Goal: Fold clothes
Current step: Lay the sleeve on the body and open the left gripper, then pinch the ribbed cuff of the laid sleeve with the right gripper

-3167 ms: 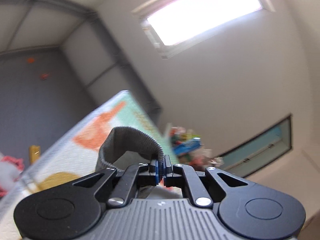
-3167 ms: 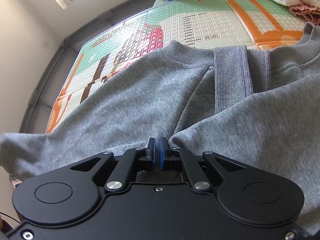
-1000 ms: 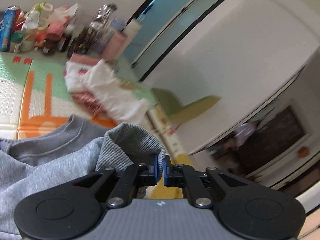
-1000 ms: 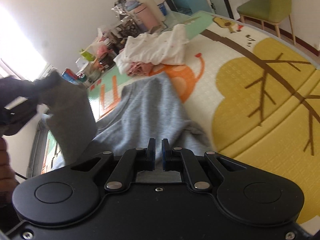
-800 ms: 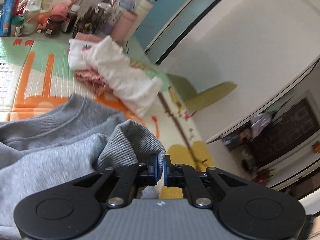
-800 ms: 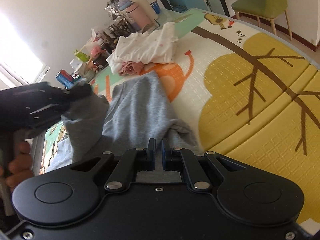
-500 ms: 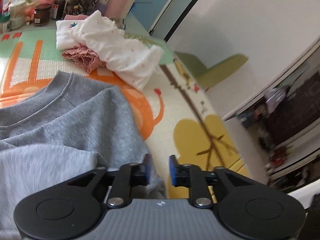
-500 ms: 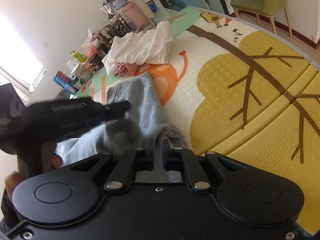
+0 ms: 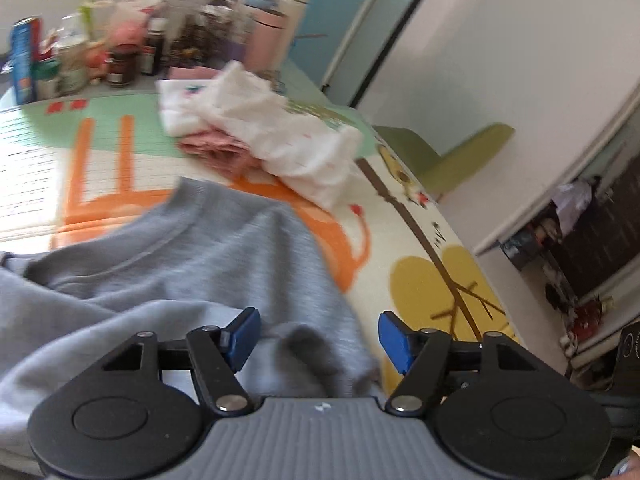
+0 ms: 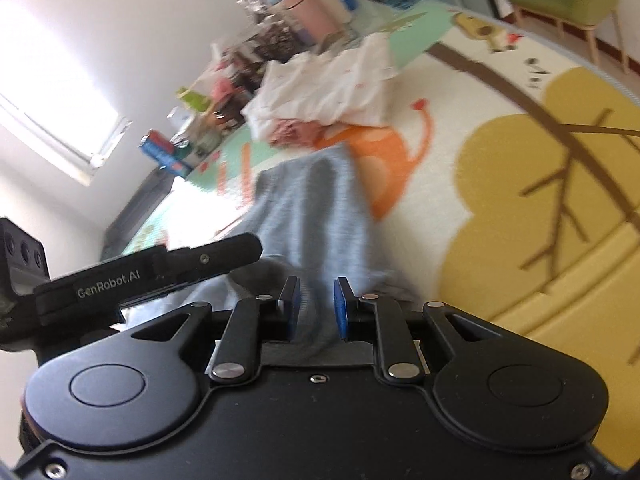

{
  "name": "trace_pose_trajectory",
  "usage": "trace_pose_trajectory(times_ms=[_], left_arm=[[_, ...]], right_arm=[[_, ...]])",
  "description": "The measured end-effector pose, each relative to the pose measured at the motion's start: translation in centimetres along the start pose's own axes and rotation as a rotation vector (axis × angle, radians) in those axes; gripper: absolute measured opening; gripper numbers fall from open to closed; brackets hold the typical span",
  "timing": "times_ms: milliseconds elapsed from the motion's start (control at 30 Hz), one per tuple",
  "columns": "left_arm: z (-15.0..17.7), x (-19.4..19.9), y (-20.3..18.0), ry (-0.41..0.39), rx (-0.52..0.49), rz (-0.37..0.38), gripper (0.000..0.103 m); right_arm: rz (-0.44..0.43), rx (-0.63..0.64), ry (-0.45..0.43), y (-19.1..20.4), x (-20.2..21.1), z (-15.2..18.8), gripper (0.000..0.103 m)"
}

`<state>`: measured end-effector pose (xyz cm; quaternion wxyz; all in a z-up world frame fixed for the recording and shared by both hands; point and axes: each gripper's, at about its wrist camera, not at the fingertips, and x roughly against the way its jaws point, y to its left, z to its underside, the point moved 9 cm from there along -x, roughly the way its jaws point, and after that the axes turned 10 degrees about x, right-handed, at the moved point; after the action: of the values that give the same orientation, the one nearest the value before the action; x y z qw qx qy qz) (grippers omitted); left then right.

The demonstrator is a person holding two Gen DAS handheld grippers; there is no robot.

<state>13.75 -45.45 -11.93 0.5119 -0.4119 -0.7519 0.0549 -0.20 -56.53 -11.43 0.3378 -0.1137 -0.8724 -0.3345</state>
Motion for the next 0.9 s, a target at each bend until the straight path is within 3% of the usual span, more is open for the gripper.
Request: trace_pose_trajectory(times_ms=[100, 233, 467, 733, 767, 833, 867, 900], left_arm=[[-1.0, 2.2, 1.4, -0.029, 0.049, 0.039, 0.071], [-2.2, 4.9, 3.2, -0.093, 0.035, -0.005, 0.078], [-3.0, 7.5, 9.6, -0.131, 0.07, -0.172, 0.078], [-1.9, 9.3, 19.5, -0.083, 0.198, -0.348, 0.078], [-1.6, 9.4, 20.5, -0.068, 0.21, -0.36, 0.078], [-1.1, 9.5, 22.1, -0.045, 0.225, -0.372, 0.077], [-0.9, 9.5, 22.7, -0.035, 0.228, -0.37, 0.075], [-0.7, 9.5, 23.1, -0.027, 0.232, -0.369, 0.073]], right_arm=[[-0.037, 0.012, 0.005, 1.4, -0.8, -0.7, 0.022], [-0.09, -0.008, 0.033, 3.3, -2.4, -1.5, 0.023], [-0.126, -0.069, 0.115, 4.3, -5.5, -1.4, 0.029], [-0.092, -0.032, 0.219, 5.0, -8.9, 0.0, 0.034], [-0.081, -0.012, 0.228, 5.1, -9.1, 0.2, 0.033], [-0.053, 0.031, 0.228, 5.3, -9.2, 0.6, 0.022], [-0.043, 0.047, 0.227, 5.4, -9.1, 0.7, 0.01], [-0.04, 0.054, 0.225, 5.3, -8.9, 0.8, 0.009]])
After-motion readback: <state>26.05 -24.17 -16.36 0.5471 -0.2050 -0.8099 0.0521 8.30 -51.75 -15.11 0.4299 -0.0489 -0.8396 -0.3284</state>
